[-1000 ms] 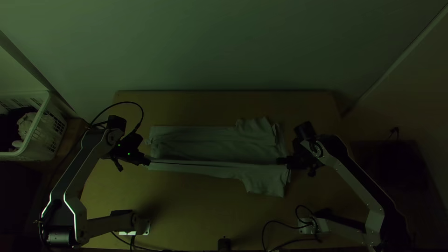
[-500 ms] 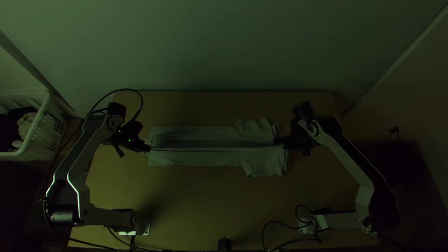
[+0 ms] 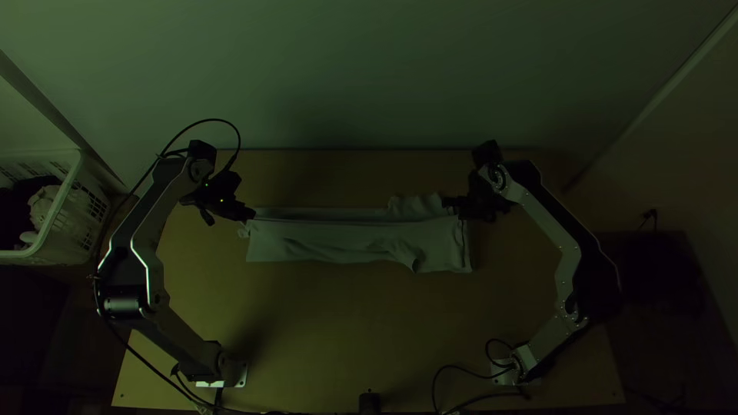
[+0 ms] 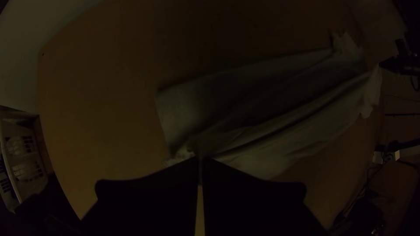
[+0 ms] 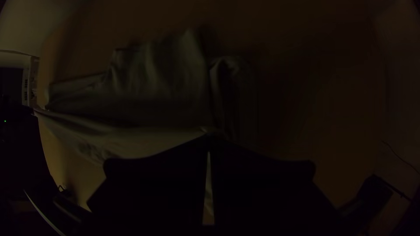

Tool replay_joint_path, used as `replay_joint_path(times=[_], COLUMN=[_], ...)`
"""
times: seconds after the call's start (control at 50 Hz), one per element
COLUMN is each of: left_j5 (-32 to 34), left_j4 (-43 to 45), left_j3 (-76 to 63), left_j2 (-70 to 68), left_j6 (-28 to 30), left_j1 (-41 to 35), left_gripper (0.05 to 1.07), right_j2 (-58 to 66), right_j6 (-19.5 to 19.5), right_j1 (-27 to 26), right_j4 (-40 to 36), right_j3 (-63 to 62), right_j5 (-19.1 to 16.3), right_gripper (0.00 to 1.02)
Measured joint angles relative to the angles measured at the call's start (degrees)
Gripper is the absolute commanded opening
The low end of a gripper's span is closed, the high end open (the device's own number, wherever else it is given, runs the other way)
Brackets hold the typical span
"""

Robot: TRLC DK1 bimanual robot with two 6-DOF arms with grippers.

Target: Fold the t-shirt

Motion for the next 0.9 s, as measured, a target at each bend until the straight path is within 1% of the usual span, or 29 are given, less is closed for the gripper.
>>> replay_joint_path(times=[0.26, 0.32, 0.34, 0.38, 0.4, 0.42, 0.48, 0.52, 0.54, 0.56, 0.62, 0.66, 0.74, 0.78, 0.84, 0.88, 0.9], left_j5=[0.0, 0.0, 0.0, 0.0, 0.0, 0.0, 0.0, 0.0, 0.0, 0.0, 0.0, 0.0, 0.0, 0.0, 0.0, 0.0, 0.0], left_j4=[0.0, 0.0, 0.0, 0.2, 0.3, 0.5, 0.7, 0.8, 0.9, 0.9, 0.9, 0.9, 0.9, 0.9, 0.9, 1.0, 1.0], left_j3=[5.9, 6.6, 6.8, 7.2, 7.3, 7.4, 7.7, 7.7, 7.7, 7.7, 7.8, 7.8, 7.8, 7.8, 7.8, 7.8, 7.8], left_j2=[7.5, 8.5, 8.9, 9.5, 9.7, 9.9, 10.5, 10.8, 10.9, 10.9, 11.1, 11.3, 11.4, 11.4, 11.4, 11.4, 11.4], left_j6=[-0.4, -0.4, -0.4, -0.4, -0.5, -0.6, -0.7, -0.7, -0.7, -0.7, -0.9, -0.9, -1.4, -1.6, -2.2, -2.4, -2.5], left_j1=[0.0, 0.0, 0.1, 0.1, 0.1, 0.1, 0.2, 0.3, 0.4, 0.4, 0.6, 0.7, 0.9, 0.9, 0.9, 1.0, 1.0], left_gripper=[0.08, 0.09, 0.12, 0.23, 0.31, 0.4, 0.73, 0.93, 1.0, 1.03, 1.03, 1.03, 1.03, 1.03, 1.03, 1.03, 1.03], right_j2=[8.4, 10.2, 10.6, 11.7, 12.2, 12.7, 14.0, 14.7, 14.9, 15.2, 15.7, 16.1, 16.8, 17.0, 17.1, 17.1, 17.1], right_j6=[-0.5, -0.9, -0.9, -0.9, -0.9, -0.9, -0.9, -0.9, -0.9, -0.9, -0.9, -1.0, -1.1, -1.1, -1.3, -1.4, -1.5], right_j1=[-1.2, -1.3, -1.3, -1.3, -1.4, -1.4, -1.4, -1.5, -1.5, -1.5, -1.5, -1.5, -1.5, -1.5, -1.5, -1.6, -1.6], right_j4=[1.2, 1.6, 1.7, 2.3, 2.4, 2.6, 3.2, 3.8, 4.2, 4.5, 4.9, 5.1, 6.3, 6.7, 6.9, 7.0, 7.1], right_j3=[5.4, 6.3, 6.5, 6.9, 7.2, 7.4, 8.1, 8.3, 8.4, 8.4, 8.4, 8.7, 9.0, 9.0, 9.0, 9.0, 9.0], right_j5=[0.0, 0.0, 0.0, 0.0, 0.0, 0.0, 0.0, 0.0, 0.0, 0.0, 0.0, 0.0, 0.0, 0.0, 0.0, 0.0, 0.0], right_gripper=[0.03, 0.03, 0.03, 0.03, 0.03, 0.03, 0.03, 0.05, 0.07, 0.09, 0.17, 0.27, 0.36, 0.44, 0.47, 0.53, 0.54])
